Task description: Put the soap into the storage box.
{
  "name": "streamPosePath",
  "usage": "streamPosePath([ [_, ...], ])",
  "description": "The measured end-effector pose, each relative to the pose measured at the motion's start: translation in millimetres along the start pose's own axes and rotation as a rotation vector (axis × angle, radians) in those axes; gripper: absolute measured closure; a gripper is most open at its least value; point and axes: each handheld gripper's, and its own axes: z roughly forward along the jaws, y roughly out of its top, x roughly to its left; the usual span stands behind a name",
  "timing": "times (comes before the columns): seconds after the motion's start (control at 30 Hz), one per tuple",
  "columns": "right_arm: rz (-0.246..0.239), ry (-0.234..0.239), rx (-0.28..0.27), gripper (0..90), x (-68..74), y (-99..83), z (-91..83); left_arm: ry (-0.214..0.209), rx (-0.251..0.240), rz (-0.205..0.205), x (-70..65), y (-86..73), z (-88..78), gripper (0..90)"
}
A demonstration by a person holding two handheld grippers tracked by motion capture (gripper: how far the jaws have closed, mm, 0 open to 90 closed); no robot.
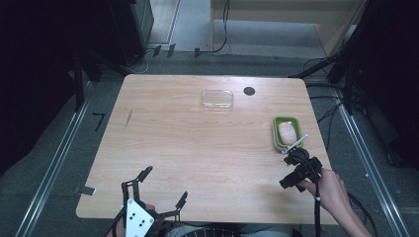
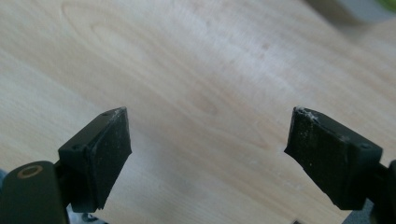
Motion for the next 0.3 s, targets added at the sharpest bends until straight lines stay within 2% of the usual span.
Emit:
streamPosePath([
  [0.23, -0.031, 0.016, 0.027, 13.0, 8.6, -13.9, 20.8, -0.001, 0.004, 0.005, -0.3, 0.5, 0.6, 0.0],
  [0.3, -0.03, 0.005, 0.033, 13.0, 9.5, -14.8, 29.0, -0.002, 0.006, 0.008, -0.6, 0.6, 1.0, 0.0],
])
